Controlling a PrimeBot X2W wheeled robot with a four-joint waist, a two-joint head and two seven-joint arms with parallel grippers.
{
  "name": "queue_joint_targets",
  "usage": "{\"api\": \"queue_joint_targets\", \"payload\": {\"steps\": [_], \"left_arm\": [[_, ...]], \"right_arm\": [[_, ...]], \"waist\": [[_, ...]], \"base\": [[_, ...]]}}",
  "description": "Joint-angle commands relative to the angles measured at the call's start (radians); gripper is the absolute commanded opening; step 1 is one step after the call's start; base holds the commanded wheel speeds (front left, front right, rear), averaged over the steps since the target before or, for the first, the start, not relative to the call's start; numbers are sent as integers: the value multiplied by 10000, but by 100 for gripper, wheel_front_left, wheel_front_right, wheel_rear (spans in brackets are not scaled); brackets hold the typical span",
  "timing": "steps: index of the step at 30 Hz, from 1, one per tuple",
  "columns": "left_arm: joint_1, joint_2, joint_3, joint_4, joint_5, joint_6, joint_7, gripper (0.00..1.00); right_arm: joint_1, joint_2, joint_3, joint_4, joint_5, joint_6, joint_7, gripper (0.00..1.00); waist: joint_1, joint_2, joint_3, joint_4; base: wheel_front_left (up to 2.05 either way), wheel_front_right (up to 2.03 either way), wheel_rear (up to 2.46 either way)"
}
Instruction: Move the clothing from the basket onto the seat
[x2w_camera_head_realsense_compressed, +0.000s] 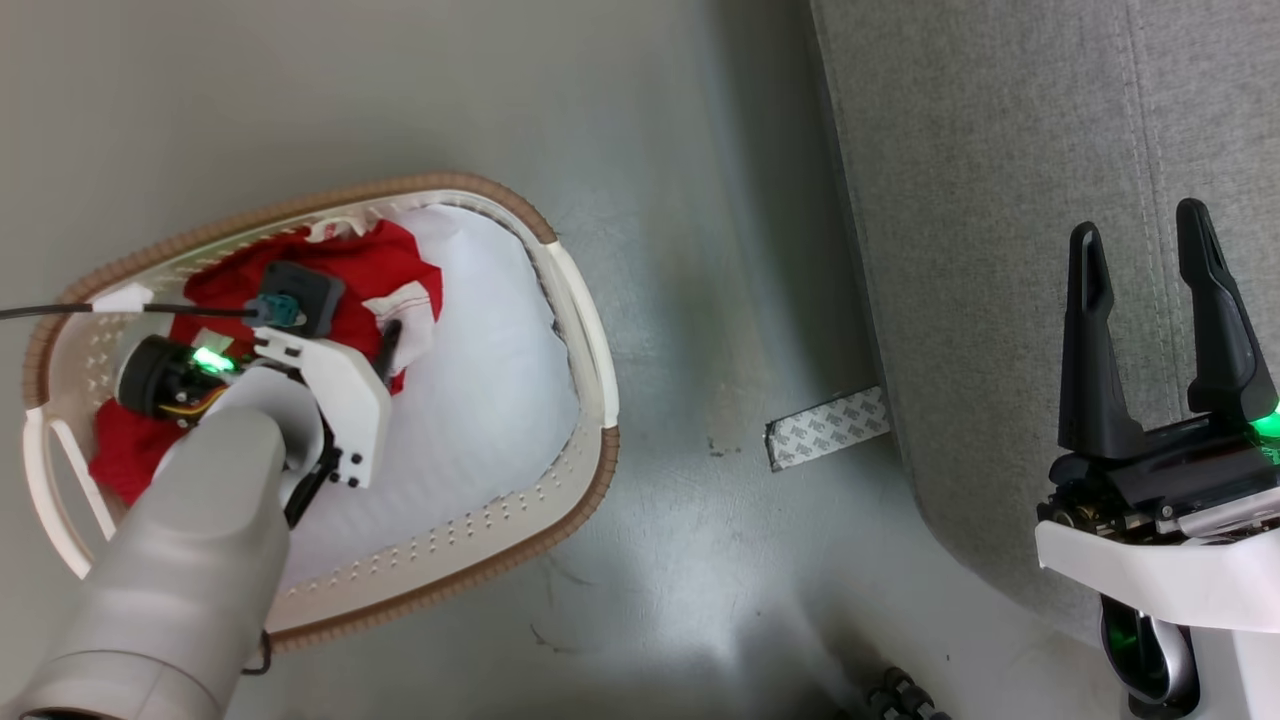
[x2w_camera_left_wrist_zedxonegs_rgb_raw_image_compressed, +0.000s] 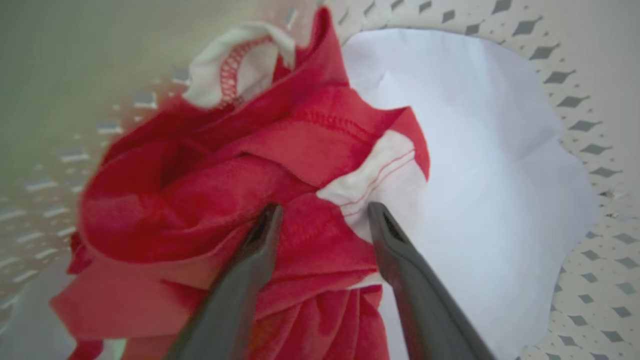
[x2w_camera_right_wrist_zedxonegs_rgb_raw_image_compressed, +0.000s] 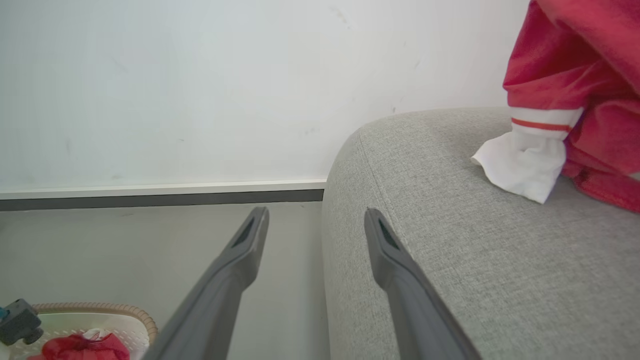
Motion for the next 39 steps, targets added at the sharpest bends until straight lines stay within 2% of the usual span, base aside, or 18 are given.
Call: {"api": "queue_joint_targets", "payload": {"steps": [1,7,13,17,23,33,39], "left_arm": [[-105,52,-50,130,106,38,-41,0],[-159,-225,-196,396,-87,18,-318,0],[437,-793,-224,328,-812,11,-872,0],[1031,-1141,-299,-21,-1497,8,-1223,0],[1944,-1366,-406,-808,-2399,7,-1518,0],[3316,-1230,-57,-2144,-3212,16,-1598,0],[3971,-1044,358,-3384,-3180,313,-1598,0]], "right_arm": [[-29,-1,-40,-55,34,-25,2,100],[-86,1,-216,18,-165,-24,4,100],[-66,-2,-232,300,-307,-25,2,100],[77,-4,-336,571,-477,-24,2,100],[639,-8,-506,1119,-709,-24,2,100],[2107,-7,-700,2059,-740,-24,2,100],[2847,-8,-664,2368,-574,-24,2,100]], "waist": [[-1,0,54,-5],[-1,0,-28,221],[-1,0,-885,711],[-1,0,-1854,1139],[-1,0,-3584,1877],[-1,0,-6704,3063],[-1,0,-8118,3498]], "base": [[0,0,0],[0,0,0],[0,0,0],[0,0,0],[0,0,0],[0,0,0],[0,0,0]]}}
